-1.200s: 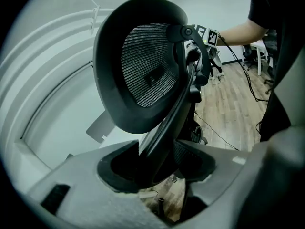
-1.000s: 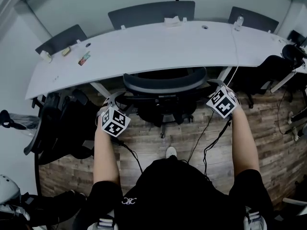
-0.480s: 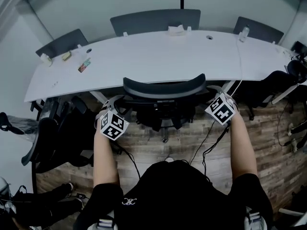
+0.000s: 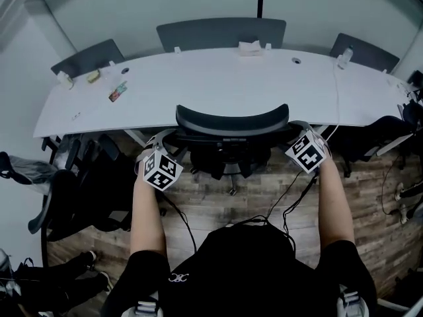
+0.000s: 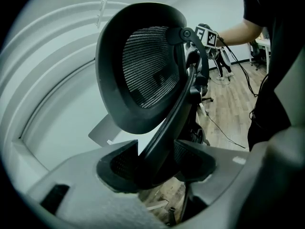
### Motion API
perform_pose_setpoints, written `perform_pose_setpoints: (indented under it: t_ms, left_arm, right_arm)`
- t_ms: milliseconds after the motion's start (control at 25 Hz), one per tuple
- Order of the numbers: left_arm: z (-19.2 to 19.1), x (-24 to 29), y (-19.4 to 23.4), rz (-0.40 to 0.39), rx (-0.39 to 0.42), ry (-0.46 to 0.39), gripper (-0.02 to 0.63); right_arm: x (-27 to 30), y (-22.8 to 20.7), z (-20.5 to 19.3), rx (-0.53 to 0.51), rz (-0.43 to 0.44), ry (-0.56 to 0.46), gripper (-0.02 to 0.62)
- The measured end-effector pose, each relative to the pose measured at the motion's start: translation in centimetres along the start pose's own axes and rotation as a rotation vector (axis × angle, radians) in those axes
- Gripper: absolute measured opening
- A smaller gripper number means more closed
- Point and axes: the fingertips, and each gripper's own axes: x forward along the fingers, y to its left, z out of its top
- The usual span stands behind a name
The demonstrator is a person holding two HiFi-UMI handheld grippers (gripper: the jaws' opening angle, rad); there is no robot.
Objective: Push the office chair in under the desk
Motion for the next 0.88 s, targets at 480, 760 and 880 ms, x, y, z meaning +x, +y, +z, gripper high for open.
perform_pose_setpoints:
  t_ms: [480, 760, 880]
  left_arm:
    - [1.3, 2.9, 1.6, 0.025, -0.008, -0.001, 0.23]
    - [1.1, 5.0, 3.9, -0.006, -0.017, 0.045, 0.23]
    - [1.1, 5.7, 4.6, -0.009, -0.018, 0.053, 0.23]
  right_arm:
    - [2.1, -4.0, 0.3, -0.036, -0.003, -0.03, 0.314]
    - [3.7, -5.7, 1.5, -0.044, -0.016, -0.03, 0.314]
    - [4.2, -6.1, 1.6, -0.04, -0.033, -0.022, 0.316]
